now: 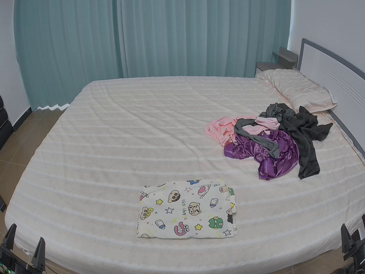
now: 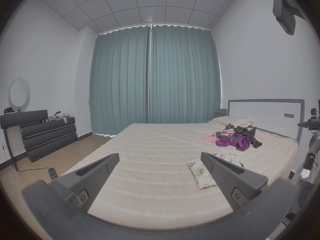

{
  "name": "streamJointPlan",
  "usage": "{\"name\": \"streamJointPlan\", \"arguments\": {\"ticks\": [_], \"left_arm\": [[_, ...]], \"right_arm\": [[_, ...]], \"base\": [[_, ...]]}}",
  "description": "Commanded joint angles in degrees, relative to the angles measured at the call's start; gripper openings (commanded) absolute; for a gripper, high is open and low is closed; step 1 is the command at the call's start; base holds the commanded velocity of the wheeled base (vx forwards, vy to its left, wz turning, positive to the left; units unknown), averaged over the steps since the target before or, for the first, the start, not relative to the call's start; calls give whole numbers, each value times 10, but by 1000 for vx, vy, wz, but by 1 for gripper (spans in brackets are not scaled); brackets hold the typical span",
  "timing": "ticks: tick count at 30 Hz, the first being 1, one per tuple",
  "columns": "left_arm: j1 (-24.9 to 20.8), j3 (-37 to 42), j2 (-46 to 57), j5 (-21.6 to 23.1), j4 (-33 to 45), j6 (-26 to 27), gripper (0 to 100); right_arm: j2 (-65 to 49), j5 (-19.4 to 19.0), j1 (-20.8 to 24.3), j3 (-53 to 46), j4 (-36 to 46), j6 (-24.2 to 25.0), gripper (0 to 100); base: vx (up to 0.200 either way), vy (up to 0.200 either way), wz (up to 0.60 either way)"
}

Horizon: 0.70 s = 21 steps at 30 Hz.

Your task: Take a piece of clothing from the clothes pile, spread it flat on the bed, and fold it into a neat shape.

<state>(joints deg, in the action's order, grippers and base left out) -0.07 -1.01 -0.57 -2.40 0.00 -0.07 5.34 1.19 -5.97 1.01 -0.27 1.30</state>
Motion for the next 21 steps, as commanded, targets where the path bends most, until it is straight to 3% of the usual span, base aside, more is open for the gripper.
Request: {"name": "streamJointPlan", "arguments": {"ticks": [1,21], "left_arm": [[0,10,6,-1,0,0,100],[0,10,6,0,0,0,100]], "right_arm": [[4,-1,0,-10,0,-2,100],[3,-6,0,-10,0,-2,100]], "base": [[0,0,0],[0,0,0]]}}
